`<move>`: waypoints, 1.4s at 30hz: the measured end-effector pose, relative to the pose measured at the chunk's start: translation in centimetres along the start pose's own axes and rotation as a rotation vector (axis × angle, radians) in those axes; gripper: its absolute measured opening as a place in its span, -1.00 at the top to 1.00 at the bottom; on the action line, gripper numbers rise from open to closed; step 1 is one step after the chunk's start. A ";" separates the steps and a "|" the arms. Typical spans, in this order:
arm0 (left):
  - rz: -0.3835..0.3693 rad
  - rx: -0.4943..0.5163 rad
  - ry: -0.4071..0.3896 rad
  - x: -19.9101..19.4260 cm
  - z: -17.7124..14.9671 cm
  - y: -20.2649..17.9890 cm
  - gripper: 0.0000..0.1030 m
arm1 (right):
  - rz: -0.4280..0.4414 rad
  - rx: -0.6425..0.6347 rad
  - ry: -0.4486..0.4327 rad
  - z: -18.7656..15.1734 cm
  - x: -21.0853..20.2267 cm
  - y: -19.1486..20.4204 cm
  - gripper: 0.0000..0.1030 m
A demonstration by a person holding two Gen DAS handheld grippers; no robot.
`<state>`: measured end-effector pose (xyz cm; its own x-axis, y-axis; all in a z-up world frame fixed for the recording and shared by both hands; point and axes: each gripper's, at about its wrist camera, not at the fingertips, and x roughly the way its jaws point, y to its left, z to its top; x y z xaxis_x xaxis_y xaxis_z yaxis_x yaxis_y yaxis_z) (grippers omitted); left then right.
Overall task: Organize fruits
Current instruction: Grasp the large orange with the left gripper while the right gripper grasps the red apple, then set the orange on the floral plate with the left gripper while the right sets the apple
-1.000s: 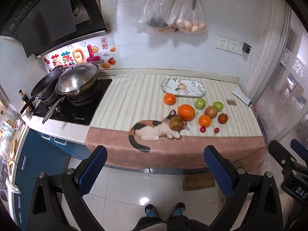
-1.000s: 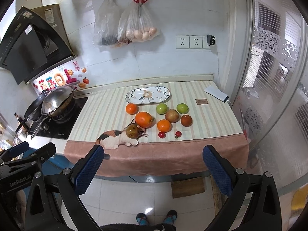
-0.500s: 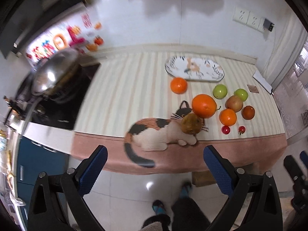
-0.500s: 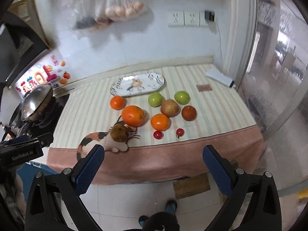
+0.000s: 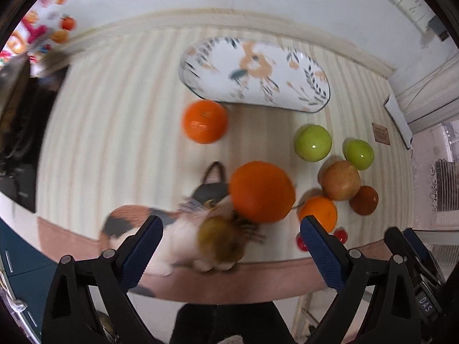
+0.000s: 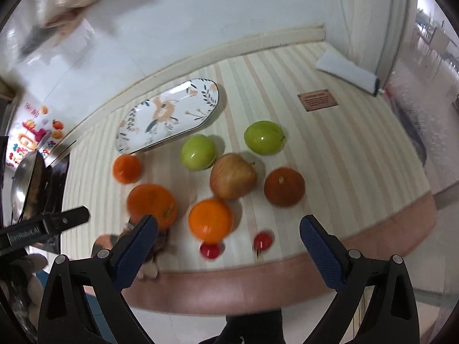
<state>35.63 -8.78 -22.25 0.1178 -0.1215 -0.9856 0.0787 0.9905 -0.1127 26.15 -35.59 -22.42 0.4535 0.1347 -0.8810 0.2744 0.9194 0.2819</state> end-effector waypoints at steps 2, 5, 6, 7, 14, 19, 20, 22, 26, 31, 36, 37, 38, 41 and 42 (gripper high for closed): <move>-0.005 -0.002 0.041 1.6 1.0 -0.6 -0.90 | 0.012 0.006 0.042 1.7 2.4 -0.3 -0.93; 0.002 -0.007 0.100 3.9 2.6 -1.5 -0.83 | 0.026 0.008 0.096 2.9 4.7 -0.6 -0.91; 0.007 -0.007 0.120 4.6 3.0 -1.7 -0.82 | 0.030 0.006 0.113 3.2 5.6 -0.6 -0.90; 0.011 -0.007 0.130 5.1 3.2 -1.9 -0.82 | 0.031 0.003 0.124 3.6 6.2 -0.6 -0.90; 0.042 0.013 0.206 8.0 4.4 -2.6 -0.82 | 0.031 -0.018 0.185 5.1 9.5 -0.2 -0.87; 0.041 0.035 0.259 10.0 4.3 -3.3 -0.81 | 0.020 -0.044 0.209 5.2 10.7 0.4 -0.82; 0.038 0.037 0.264 10.4 4.3 -3.4 -0.73 | 0.019 -0.050 0.213 5.3 10.8 0.6 -0.81; 0.032 0.036 0.268 11.0 4.3 -3.5 -0.66 | 0.018 -0.062 0.227 5.4 11.1 0.9 -0.76; 0.031 0.029 0.227 11.0 4.5 -3.5 -0.64 | 0.020 -0.073 0.244 5.3 11.5 1.0 -0.65; 0.040 0.037 0.212 11.0 4.6 -3.7 -0.63 | 0.020 -0.078 0.284 5.2 12.5 0.7 -0.45; 0.058 0.043 0.197 10.9 4.1 -5.5 -0.62 | 0.017 -0.101 0.270 5.4 12.6 0.6 -0.29; 0.057 0.043 0.196 10.8 4.1 -5.8 -0.62 | 0.020 -0.103 0.272 5.4 12.6 0.5 -0.29; 0.054 0.040 0.195 10.9 4.0 -6.0 -0.62 | 0.023 -0.100 0.273 5.4 12.6 0.5 -0.28; 0.047 0.036 0.188 10.2 3.9 -6.4 -0.61 | 0.035 -0.097 0.267 5.5 11.9 0.1 -0.28; 0.046 0.040 0.180 9.8 3.8 -6.5 -0.61 | 0.045 -0.096 0.262 5.6 11.5 0.1 -0.28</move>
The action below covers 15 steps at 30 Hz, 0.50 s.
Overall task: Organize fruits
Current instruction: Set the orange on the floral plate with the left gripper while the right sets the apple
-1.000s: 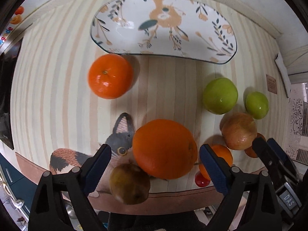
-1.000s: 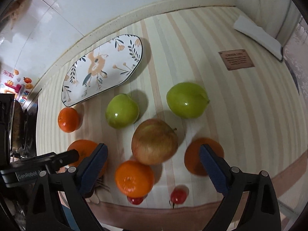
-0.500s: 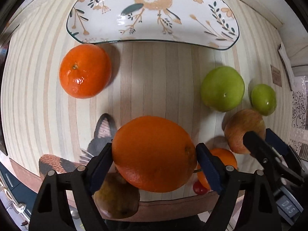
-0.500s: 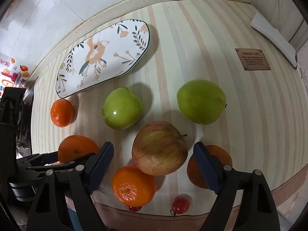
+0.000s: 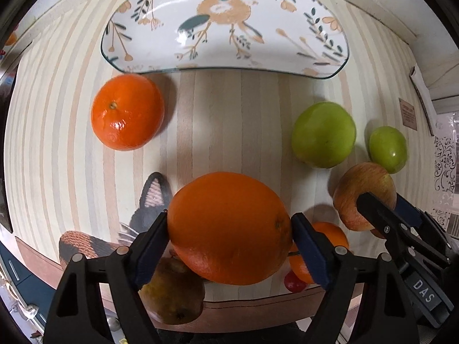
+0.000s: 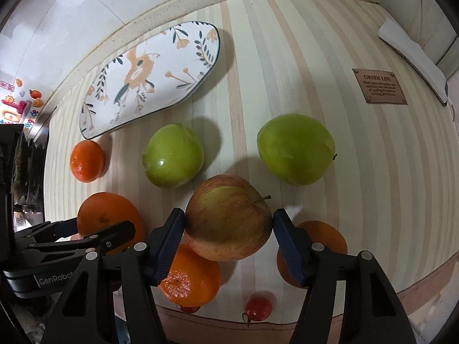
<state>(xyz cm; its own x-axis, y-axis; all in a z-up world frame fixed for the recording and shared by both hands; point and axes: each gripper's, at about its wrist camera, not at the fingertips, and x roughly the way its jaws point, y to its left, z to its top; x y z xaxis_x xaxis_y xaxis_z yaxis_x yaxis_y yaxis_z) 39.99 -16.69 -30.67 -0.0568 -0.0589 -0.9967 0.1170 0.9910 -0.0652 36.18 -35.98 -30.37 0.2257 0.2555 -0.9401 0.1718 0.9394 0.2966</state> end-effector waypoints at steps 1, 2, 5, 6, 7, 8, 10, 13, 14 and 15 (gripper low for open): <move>0.001 0.007 -0.011 -0.5 0.0 -0.3 -0.61 | 0.008 -0.001 -0.005 0.0 -0.4 0.0 -0.28; -0.001 0.010 -0.017 -0.9 -0.1 -0.3 -0.61 | 0.019 -0.005 -0.013 0.1 -1.2 0.1 -0.28; -0.018 0.012 -0.051 -3.1 -0.1 -0.7 -0.61 | 0.049 -0.013 -0.036 0.5 -3.3 0.4 -0.28; -0.030 0.008 -0.065 -4.1 0.0 -0.7 -0.61 | 0.063 -0.021 -0.049 0.8 -4.3 0.5 -0.28; -0.046 0.005 -0.088 -5.5 0.2 -0.8 -0.61 | 0.071 -0.031 -0.063 1.1 -5.3 0.8 -0.28; -0.052 0.004 -0.100 -6.2 0.3 -0.7 -0.61 | 0.083 -0.044 -0.082 1.7 -6.4 1.1 -0.28; -0.071 -0.002 -0.145 -8.9 1.3 -0.6 -0.61 | 0.099 -0.064 -0.102 2.8 -7.8 1.8 -0.27; -0.095 -0.013 -0.189 -11.5 3.8 0.0 -0.61 | 0.131 -0.095 -0.125 5.2 -9.1 3.1 -0.17; -0.097 -0.018 -0.197 -12.1 4.6 0.6 -0.61 | 0.140 -0.105 -0.133 6.1 -9.2 3.6 0.04; -0.093 -0.026 -0.210 -12.5 6.2 1.0 -0.61 | 0.146 -0.120 -0.141 7.0 -9.2 4.2 0.40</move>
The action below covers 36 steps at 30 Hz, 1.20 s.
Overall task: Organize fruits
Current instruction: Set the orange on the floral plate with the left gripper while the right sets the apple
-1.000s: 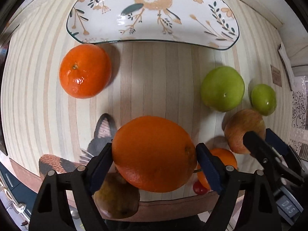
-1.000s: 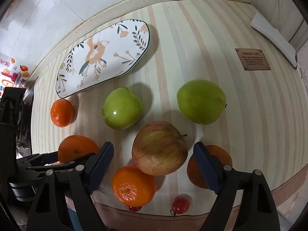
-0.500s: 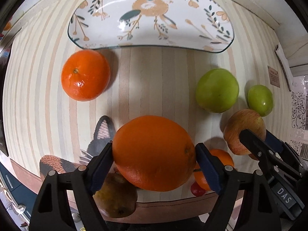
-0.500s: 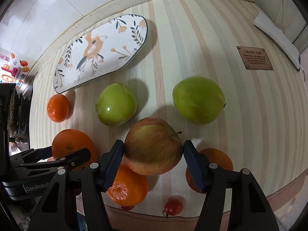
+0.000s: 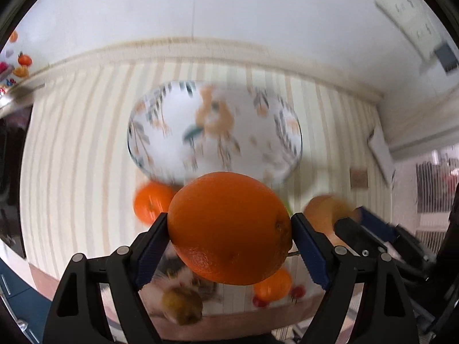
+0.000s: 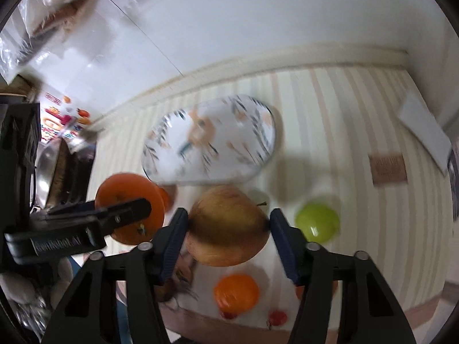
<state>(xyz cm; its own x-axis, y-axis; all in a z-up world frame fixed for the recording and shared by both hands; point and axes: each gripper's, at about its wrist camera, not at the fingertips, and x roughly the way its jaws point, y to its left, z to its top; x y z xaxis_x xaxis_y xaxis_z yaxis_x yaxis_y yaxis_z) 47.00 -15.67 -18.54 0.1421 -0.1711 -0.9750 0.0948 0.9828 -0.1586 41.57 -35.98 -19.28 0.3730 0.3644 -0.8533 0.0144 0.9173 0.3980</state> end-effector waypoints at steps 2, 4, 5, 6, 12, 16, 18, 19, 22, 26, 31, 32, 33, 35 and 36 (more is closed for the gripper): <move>0.017 -0.008 -0.010 0.5 2.1 0.4 -0.61 | -0.003 -0.043 0.012 2.2 1.4 1.1 0.40; 0.039 -0.019 -0.006 1.9 4.0 1.3 -0.61 | -0.008 -0.032 0.008 3.8 3.4 1.4 0.40; 0.054 -0.017 -0.001 2.5 4.5 1.8 -0.61 | -0.010 -0.037 0.016 4.4 4.5 1.5 0.40; 0.074 -0.018 0.014 3.6 5.3 2.3 -0.61 | -0.011 -0.017 0.025 4.9 5.6 1.3 0.40; 0.093 -0.060 0.112 8.3 7.5 4.1 -0.61 | 0.034 0.034 0.073 7.2 9.8 1.6 0.40; 0.090 -0.086 0.144 10.2 8.1 4.8 -0.62 | 0.014 0.024 0.096 8.2 12.4 2.4 0.39; 0.084 -0.095 0.158 10.9 8.2 5.2 -0.62 | 0.020 0.042 0.125 8.5 13.5 2.1 0.37; 0.085 -0.099 0.166 11.2 8.2 5.4 -0.62 | 0.023 0.049 0.137 8.5 13.9 1.7 0.36; 0.095 -0.098 0.180 11.8 7.8 5.6 -0.62 | 0.011 0.040 0.157 8.2 14.5 1.4 0.25; 0.100 -0.101 0.172 11.8 7.7 5.6 -0.62 | 0.037 0.068 0.149 9.3 14.3 0.7 -0.09; 0.078 -0.163 0.149 11.2 6.7 6.9 -0.63 | 0.122 0.118 0.100 13.9 14.2 1.1 -0.38; 0.074 -0.174 0.146 11.0 6.5 6.9 -0.63 | 0.122 0.109 0.095 14.9 14.5 1.6 -0.41; 0.066 -0.193 0.143 10.9 6.3 7.2 -0.63 | 0.119 0.094 0.104 16.0 15.4 2.2 -0.42; 0.057 -0.217 0.136 10.6 5.9 7.7 -0.63 | 0.115 0.075 0.129 17.8 17.3 3.2 -0.42; 0.054 -0.221 0.131 10.5 5.6 7.9 -0.63 | 0.110 0.069 0.138 18.4 18.1 3.6 -0.42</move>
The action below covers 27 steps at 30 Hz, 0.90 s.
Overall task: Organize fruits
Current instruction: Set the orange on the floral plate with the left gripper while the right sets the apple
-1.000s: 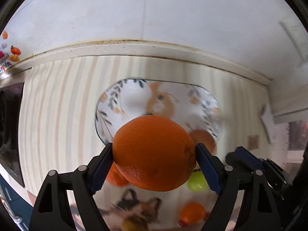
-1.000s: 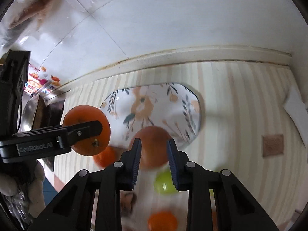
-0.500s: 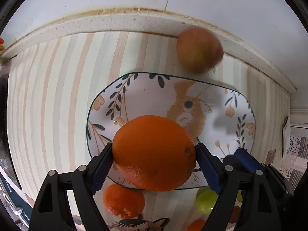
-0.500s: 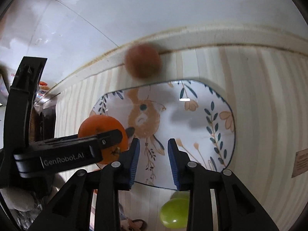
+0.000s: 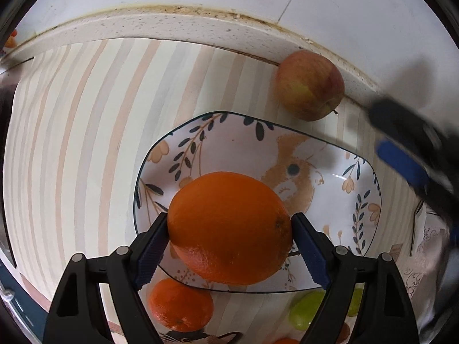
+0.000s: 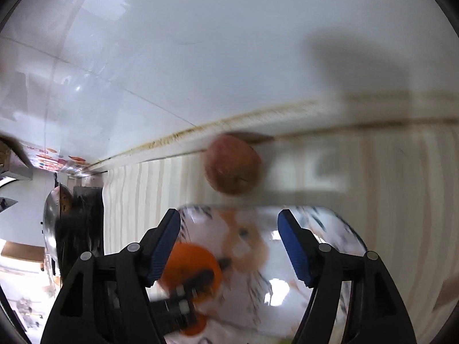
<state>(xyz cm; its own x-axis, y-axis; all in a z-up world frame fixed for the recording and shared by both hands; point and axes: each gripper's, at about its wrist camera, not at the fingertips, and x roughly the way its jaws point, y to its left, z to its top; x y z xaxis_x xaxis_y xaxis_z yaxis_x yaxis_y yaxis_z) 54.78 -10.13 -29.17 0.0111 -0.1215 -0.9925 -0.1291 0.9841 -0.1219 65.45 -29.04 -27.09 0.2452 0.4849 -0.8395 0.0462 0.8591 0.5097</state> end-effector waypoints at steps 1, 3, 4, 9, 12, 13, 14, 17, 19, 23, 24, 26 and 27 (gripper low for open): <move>-0.002 -0.003 -0.002 0.0 -0.1 0.2 -0.63 | -0.006 -0.008 0.006 0.5 0.8 0.3 -0.42; -0.010 -0.018 -0.002 -0.1 -0.3 0.5 -0.63 | -0.033 -0.024 0.022 1.8 2.6 1.0 -0.41; -0.016 -0.026 0.001 -0.1 -0.1 0.6 -0.63 | -0.042 -0.027 0.028 2.3 3.4 1.2 -0.41; -0.030 -0.038 0.011 -0.5 0.1 1.8 -0.63 | -0.147 -0.071 0.032 3.8 6.1 1.8 -0.33; -0.030 -0.031 0.010 -0.4 1.0 1.8 -0.63 | -0.154 -0.088 0.036 4.2 6.1 1.4 -0.25; -0.030 -0.030 0.009 -0.5 1.3 1.8 -0.63 | -0.156 -0.094 0.040 4.1 6.0 1.4 -0.24; -0.030 -0.031 0.009 -0.6 1.3 1.9 -0.63 | -0.164 -0.100 0.033 3.8 5.6 1.3 -0.24; -0.027 -0.030 0.010 -0.8 1.4 2.1 -0.63 | -0.157 -0.089 0.006 3.4 4.6 0.7 -0.24; -0.027 -0.027 0.014 -0.4 1.9 1.0 -0.63 | -0.118 -0.076 -0.019 2.9 3.1 0.4 -0.24; -0.040 -0.037 0.023 -0.3 2.5 0.3 -0.63 | -0.090 -0.125 -0.074 0.3 -1.6 0.5 -0.24; -0.040 -0.037 0.023 -0.1 2.2 0.3 -0.63 | -0.092 -0.137 -0.076 -0.4 -2.3 0.5 -0.24; -0.039 -0.032 0.023 -0.2 2.7 0.2 -0.64 | -0.092 -0.142 -0.066 -2.0 -3.2 0.1 -0.24; -0.040 -0.031 0.023 -0.2 2.8 0.2 -0.64 | -0.088 -0.138 -0.051 -2.9 -3.2 -0.3 -0.24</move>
<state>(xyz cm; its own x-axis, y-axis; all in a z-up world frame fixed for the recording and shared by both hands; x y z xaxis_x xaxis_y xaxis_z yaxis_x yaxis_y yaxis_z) 57.55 -9.56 -29.01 -0.0058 -0.1639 -0.9865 -0.1593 0.9740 -0.1609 61.86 -30.36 -25.05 0.2950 0.4006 -0.8675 -0.0625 0.9140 0.4009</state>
